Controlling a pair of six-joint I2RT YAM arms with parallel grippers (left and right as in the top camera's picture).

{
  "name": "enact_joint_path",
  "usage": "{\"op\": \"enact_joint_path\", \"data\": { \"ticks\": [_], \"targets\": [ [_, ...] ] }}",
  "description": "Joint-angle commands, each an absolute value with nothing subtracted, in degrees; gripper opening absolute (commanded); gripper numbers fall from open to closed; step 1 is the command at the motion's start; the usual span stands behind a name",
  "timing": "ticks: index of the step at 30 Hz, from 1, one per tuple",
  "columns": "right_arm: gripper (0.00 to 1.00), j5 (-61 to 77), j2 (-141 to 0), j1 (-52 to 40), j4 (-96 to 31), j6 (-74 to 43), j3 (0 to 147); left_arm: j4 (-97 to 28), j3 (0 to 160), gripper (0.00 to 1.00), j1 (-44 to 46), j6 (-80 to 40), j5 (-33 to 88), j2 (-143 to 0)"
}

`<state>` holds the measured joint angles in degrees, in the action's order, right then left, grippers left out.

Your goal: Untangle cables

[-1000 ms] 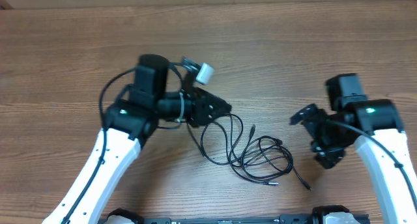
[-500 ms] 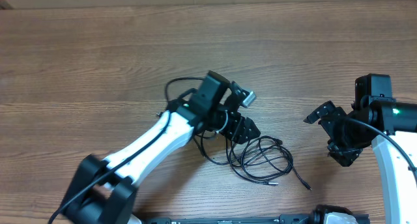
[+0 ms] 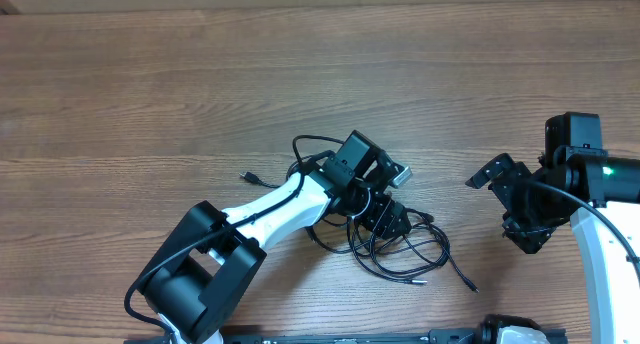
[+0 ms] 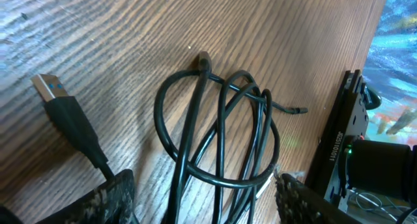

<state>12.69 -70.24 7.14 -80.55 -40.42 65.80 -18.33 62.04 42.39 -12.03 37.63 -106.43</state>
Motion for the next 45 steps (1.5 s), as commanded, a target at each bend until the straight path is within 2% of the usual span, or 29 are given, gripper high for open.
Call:
{"op": "enact_joint_path", "data": {
  "ticks": [1,16,26,45],
  "targets": [
    [1.00,12.9,-69.1,7.4,-80.3,-40.0,67.7,-17.8,62.7,0.69,42.9,-12.4,36.8,-107.8],
    [1.00,13.0,-69.1,7.4,-80.3,-40.0,67.7,-15.8,62.7,0.62,45.8,-13.4,34.3,-109.3],
    [1.00,13.0,-69.1,7.4,-80.4,-40.0,67.7,-13.4,62.7,0.40,45.8,-13.8,33.8,-109.4],
    [1.00,12.9,-69.1,7.4,-80.5,-40.0,67.7,-11.7,62.7,0.38,45.8,-13.8,32.4,-109.4]
  ]
}}
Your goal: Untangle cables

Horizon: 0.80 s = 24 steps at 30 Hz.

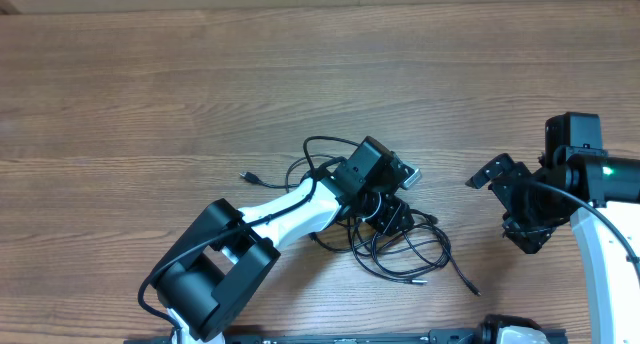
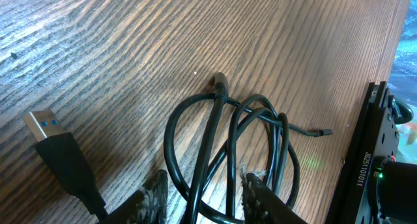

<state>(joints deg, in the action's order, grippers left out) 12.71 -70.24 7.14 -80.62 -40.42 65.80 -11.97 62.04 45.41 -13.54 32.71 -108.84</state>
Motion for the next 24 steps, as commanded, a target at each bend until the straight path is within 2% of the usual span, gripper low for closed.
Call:
{"op": "enact_joint_path", "data": {
  "ticks": [1,7,10,11,14,18,19,20,24],
  "targets": [
    [1.00,12.9,-69.1,7.4,-80.5,-40.0,67.7,-11.7,62.7,0.38,45.8,-13.8,32.4,-109.4],
    [1.00,12.9,-69.1,7.4,-80.5,-40.0,67.7,-11.7,62.7,0.45,46.1,-13.8,31.3,-109.9],
    [1.00,13.0,-69.1,7.4,-80.5,-40.0,67.7,-11.5,62.7,0.45,46.3,-14.6,31.4,-111.3],
    [1.00,13.0,-69.1,7.4,-80.5,-40.0,67.7,-11.0,62.7,0.43,46.4,-16.2,31.8,-112.1],
    [1.00,12.9,-69.1,7.4,-80.5,-40.0,67.7,-8.6,62.7,0.28,46.4,-17.4,34.7,-113.6],
    [1.00,12.9,-69.1,7.4,-80.5,-40.0,67.7,-6.9,62.7,0.20,46.5,-17.4,36.7,-114.3],
    [1.00,12.9,-69.1,7.4,-80.4,-40.0,67.7,-6.8,62.7,0.15,46.5,-17.4,36.7,-114.3],
    [1.00,12.9,-69.1,7.4,-80.3,-40.0,67.7,-6.6,62.7,0.04,46.5,-17.3,36.6,-114.3],
    [1.00,12.9,-69.1,7.4,-80.3,-40.0,67.7,-6.6,62.7,0.04,46.1,-17.3,37.3,-114.2]
  ]
}}
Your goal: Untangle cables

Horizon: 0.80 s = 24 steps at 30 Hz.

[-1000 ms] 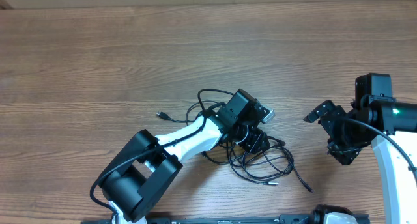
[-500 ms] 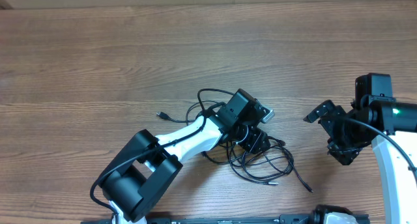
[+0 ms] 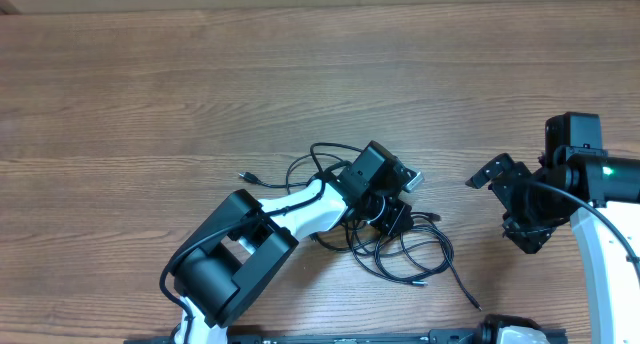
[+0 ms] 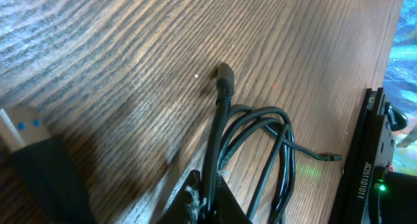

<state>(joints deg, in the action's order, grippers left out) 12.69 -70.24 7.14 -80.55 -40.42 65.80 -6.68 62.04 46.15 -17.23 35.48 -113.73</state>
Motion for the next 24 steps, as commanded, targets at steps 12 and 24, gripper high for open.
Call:
{"op": "enact_joint_path", "data": {
  "ticks": [12,24],
  "targets": [
    [1.00,14.6,-69.1,7.3,-84.2,-32.3,67.7,-4.6,63.5,0.04,39.4,-17.2,39.9,-101.1],
    [1.00,31.1,-69.1,5.6,-79.4,-29.9,67.6,-5.7,63.5,0.04,34.9,-13.8,40.0,-76.4]
  ]
}}
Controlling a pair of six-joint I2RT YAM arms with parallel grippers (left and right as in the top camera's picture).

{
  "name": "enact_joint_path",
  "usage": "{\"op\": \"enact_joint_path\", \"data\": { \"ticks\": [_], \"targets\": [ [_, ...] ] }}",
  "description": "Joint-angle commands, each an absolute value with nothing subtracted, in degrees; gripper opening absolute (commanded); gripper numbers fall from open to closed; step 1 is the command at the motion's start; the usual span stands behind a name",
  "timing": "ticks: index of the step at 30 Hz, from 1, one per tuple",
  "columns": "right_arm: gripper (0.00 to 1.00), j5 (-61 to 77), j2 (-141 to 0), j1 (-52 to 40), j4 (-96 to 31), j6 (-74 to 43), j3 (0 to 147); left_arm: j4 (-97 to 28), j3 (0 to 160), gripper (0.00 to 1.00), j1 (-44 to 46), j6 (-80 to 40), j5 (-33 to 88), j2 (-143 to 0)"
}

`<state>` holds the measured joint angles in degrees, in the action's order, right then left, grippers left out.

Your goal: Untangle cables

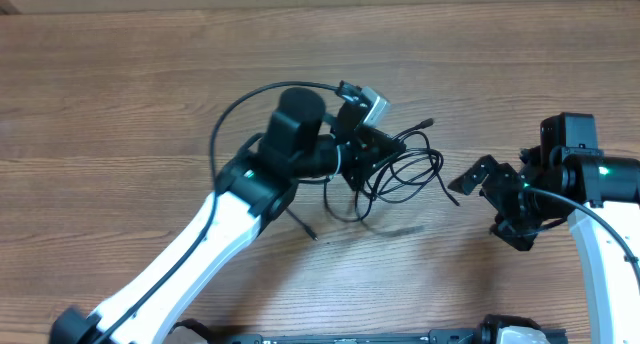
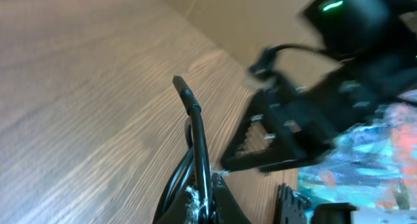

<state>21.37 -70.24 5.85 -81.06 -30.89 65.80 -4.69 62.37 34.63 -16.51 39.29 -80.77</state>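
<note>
A tangle of black cables [image 1: 402, 169] hangs lifted off the wooden table [image 1: 120, 64]. My left gripper [image 1: 362, 149] is shut on one strand of it. In the left wrist view the fingers [image 2: 225, 208] pinch a black cable [image 2: 199, 142] whose plug end [image 2: 182, 87] sticks up past them. One long loop [image 1: 232, 112] arcs back over the left arm. A loose end [image 1: 310, 234] trails down to the table. My right gripper [image 1: 482, 206] is open just right of the bundle, apart from it, and shows blurred in the left wrist view [image 2: 293, 133].
The right arm's white link [image 1: 600, 264] runs along the table's right side. The table's far edge [image 1: 320, 6] lies at the back. A dark frame [image 2: 296, 201] shows at the near edge.
My left gripper, shut on a strand low at the table, is now raised and further back with the bundle hanging from it. The right gripper has shifted slightly left toward the bundle.
My left gripper stood open over the coiled cables on the table, a USB plug beside it. Then its fingers were closer around the strands, then shut on one. Now the bundle is lifted and spread, with the right gripper open nearby.
</note>
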Motion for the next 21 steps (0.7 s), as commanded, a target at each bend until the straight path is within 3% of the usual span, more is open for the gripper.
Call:
{"op": "enact_joint_path", "data": {
  "ticks": [1,9,16,21],
  "targets": [
    [1.00,32.6,-69.1,5.6,-79.0,-29.9,67.6,-5.8,63.5,0.04,34.9,-13.7,39.9,-75.4],
    [1.00,40.7,-69.1,4.3,-76.4,-27.0,67.6,-6.3,63.5,0.04,34.8,-13.7,39.1,-73.4],
    [1.00,40.8,-69.1,-3.0,-70.9,-27.0,67.6,-6.7,63.5,0.04,34.9,-13.9,39.4,-73.4],
    [1.00,32.0,-69.1,-7.7,-65.3,-32.9,67.6,-4.2,63.5,0.04,34.9,-17.6,44.9,-73.4]
  ]
}}
